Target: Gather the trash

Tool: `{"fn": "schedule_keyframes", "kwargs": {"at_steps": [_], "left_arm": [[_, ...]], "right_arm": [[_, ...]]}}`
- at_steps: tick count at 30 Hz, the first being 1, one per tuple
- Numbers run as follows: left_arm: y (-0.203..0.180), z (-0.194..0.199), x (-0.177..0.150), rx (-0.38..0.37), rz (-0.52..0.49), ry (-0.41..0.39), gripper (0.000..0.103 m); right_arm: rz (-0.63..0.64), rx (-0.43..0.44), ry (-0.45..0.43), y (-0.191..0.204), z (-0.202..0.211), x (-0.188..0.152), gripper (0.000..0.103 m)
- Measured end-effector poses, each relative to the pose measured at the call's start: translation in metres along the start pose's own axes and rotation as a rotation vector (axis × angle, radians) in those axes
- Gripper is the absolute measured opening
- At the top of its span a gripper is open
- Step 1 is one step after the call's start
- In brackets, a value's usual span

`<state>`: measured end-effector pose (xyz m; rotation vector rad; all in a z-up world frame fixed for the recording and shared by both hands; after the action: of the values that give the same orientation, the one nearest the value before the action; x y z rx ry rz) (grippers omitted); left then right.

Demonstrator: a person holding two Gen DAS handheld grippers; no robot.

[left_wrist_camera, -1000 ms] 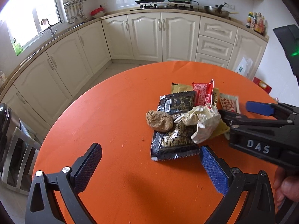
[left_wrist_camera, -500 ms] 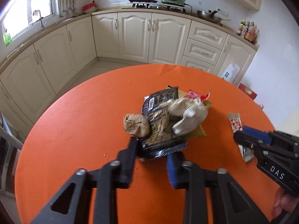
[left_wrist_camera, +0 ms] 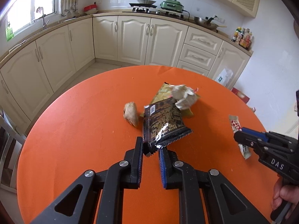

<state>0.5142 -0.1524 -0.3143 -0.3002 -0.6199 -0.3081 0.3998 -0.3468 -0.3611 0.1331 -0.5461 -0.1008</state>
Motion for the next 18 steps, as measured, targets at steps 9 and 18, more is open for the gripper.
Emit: {"fn": "schedule_keyframes", "kwargs": {"at_steps": [9,18], "left_arm": [[-0.015,0.025,-0.046,0.060,-0.088,0.060,0.027],[-0.034,0.010,-0.014,0.068,-0.088,-0.003,0.096]], "right_arm": [[-0.003,0.013,0.003,-0.003,0.015,-0.017,0.019],[0.000,0.014,-0.001,-0.002,0.022,-0.022,0.019]]}}
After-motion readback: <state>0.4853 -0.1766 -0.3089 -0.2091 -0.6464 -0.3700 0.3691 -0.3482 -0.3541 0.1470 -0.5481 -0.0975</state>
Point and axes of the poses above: each gripper's, at about its wrist camera, not at the fingertips, and z roughly against the way its jaws point, y to its left, x to its top, the point moved 9 cm from there along -z, roughly the way its jaws point, and after that the axes turned 3 degrees about -x, right-handed, at the moved point
